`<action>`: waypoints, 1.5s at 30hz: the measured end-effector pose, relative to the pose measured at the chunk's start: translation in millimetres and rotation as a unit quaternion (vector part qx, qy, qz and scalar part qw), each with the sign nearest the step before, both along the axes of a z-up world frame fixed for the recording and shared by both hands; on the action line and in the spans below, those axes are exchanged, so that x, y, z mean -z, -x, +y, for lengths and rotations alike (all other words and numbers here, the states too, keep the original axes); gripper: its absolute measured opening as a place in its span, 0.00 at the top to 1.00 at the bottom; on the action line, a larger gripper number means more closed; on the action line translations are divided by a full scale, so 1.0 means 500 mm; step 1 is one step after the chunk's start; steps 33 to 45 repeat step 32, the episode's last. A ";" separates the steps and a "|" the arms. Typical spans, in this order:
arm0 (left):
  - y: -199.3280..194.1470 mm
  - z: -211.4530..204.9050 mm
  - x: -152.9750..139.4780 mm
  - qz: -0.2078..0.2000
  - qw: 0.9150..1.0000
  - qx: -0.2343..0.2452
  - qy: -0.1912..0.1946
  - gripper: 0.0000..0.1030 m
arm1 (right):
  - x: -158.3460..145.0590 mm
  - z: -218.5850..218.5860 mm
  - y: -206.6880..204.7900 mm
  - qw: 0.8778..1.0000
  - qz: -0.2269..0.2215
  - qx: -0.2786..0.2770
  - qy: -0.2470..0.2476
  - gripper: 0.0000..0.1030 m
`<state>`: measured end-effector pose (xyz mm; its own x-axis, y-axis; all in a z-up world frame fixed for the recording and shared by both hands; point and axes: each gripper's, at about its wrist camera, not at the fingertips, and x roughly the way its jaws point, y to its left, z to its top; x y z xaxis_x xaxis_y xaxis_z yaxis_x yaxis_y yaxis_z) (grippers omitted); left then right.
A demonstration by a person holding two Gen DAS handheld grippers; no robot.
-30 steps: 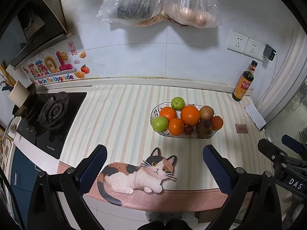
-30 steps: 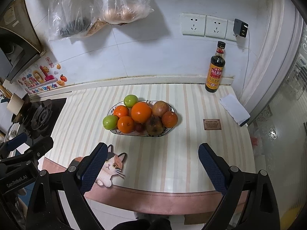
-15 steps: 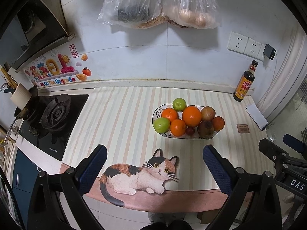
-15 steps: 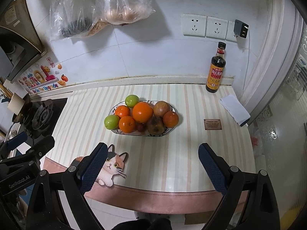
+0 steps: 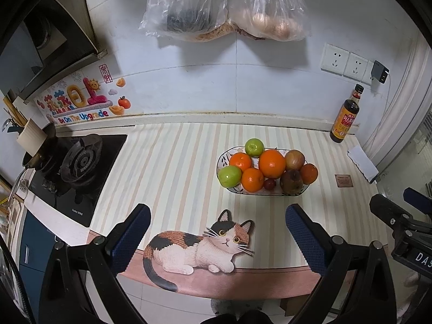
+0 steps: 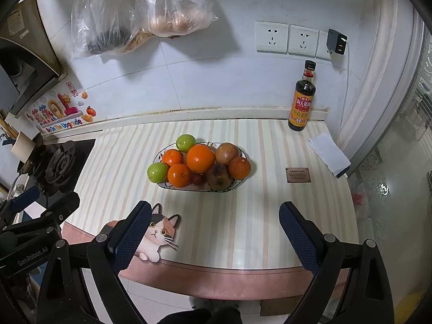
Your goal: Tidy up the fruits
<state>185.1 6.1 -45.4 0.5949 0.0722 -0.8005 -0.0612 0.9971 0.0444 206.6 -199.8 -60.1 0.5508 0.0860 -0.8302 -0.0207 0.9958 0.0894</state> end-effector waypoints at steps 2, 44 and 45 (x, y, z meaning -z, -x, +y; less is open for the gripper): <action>0.002 0.000 -0.001 0.000 1.000 0.001 0.001 0.01 | -0.001 -0.001 0.001 1.000 0.000 0.000 0.000 0.06; 0.015 -0.001 -0.011 -0.016 1.000 0.003 -0.007 0.01 | 0.000 -0.001 0.016 1.000 0.002 -0.001 0.001 0.05; 0.015 -0.001 -0.011 -0.016 1.000 0.003 -0.007 0.01 | 0.000 -0.001 0.016 1.000 0.002 -0.001 0.001 0.05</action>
